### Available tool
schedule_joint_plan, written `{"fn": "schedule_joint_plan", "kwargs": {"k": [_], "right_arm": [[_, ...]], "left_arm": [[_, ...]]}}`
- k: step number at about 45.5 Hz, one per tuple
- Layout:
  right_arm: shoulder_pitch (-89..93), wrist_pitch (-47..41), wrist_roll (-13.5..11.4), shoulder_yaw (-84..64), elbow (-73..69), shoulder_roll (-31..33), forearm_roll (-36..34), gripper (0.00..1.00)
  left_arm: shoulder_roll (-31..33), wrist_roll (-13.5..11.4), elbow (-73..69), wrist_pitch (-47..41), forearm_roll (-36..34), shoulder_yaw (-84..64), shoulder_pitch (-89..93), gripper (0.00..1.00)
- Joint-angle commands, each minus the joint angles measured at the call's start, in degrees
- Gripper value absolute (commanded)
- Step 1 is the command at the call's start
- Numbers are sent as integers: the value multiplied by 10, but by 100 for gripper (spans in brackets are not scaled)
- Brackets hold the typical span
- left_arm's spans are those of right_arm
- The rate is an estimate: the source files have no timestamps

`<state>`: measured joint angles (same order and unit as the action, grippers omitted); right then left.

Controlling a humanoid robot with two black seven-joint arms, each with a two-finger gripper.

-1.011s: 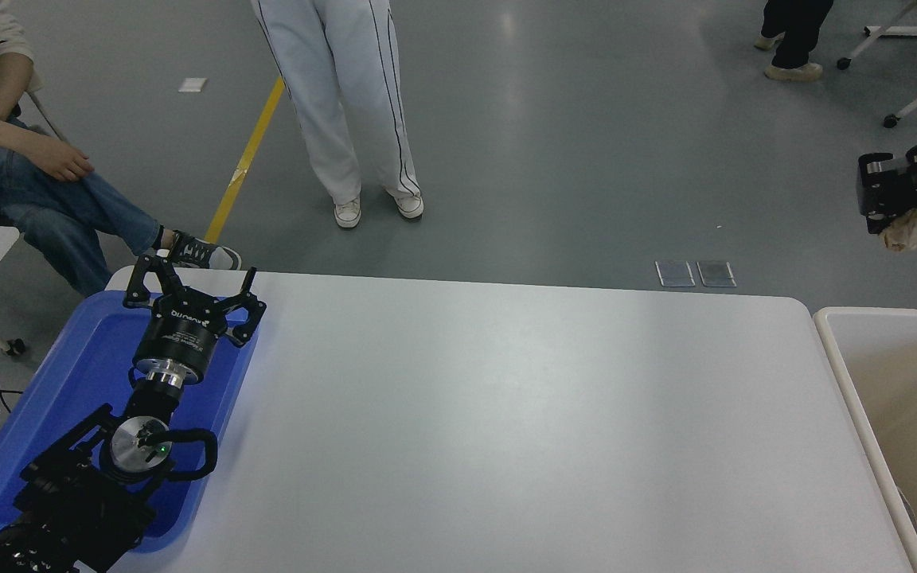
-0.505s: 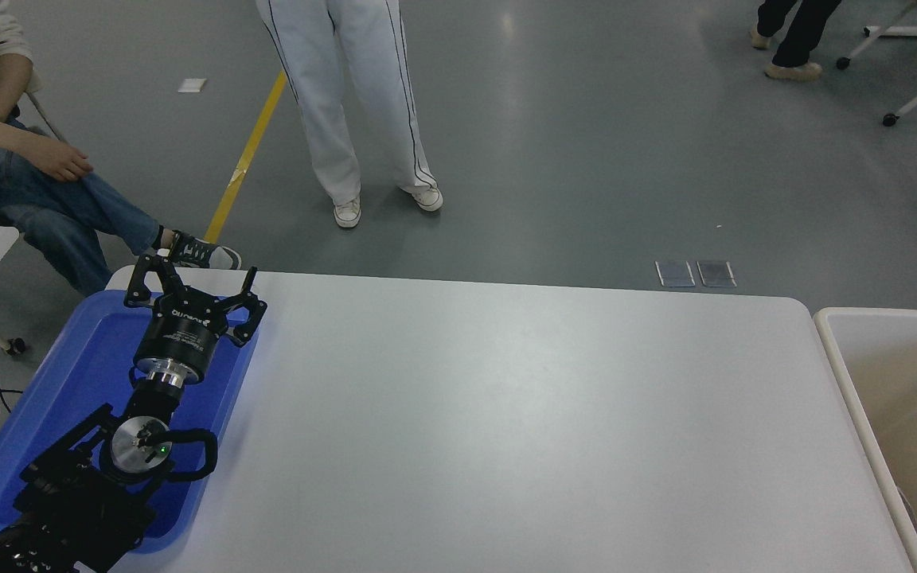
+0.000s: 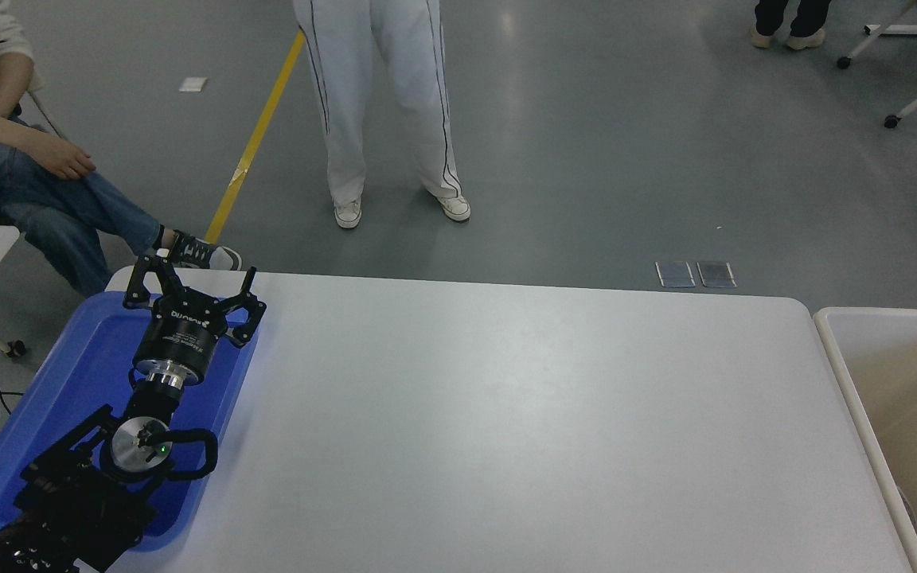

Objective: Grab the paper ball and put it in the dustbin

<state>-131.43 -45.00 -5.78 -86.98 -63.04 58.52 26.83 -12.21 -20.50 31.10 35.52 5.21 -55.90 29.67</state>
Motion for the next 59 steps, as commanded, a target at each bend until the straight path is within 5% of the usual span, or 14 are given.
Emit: {"fn": "schedule_joint_plan", "kwargs": {"k": [1,18,34,59], "right_arm": [[73,0,1,18,63,47,9,0],[252,0,1,154,152,74,8,0],[518,0,1,435,250,65,0,0],[786,61,2,654,464,-71,-30,0]], "left_arm": [[0,0,0,0,0,0,0,100],[0,-1,0,0,0,0,0,100],[0,-1,-1,0,1,0,0,100],[0,-1,0,0,1,0,-1,100]]}}
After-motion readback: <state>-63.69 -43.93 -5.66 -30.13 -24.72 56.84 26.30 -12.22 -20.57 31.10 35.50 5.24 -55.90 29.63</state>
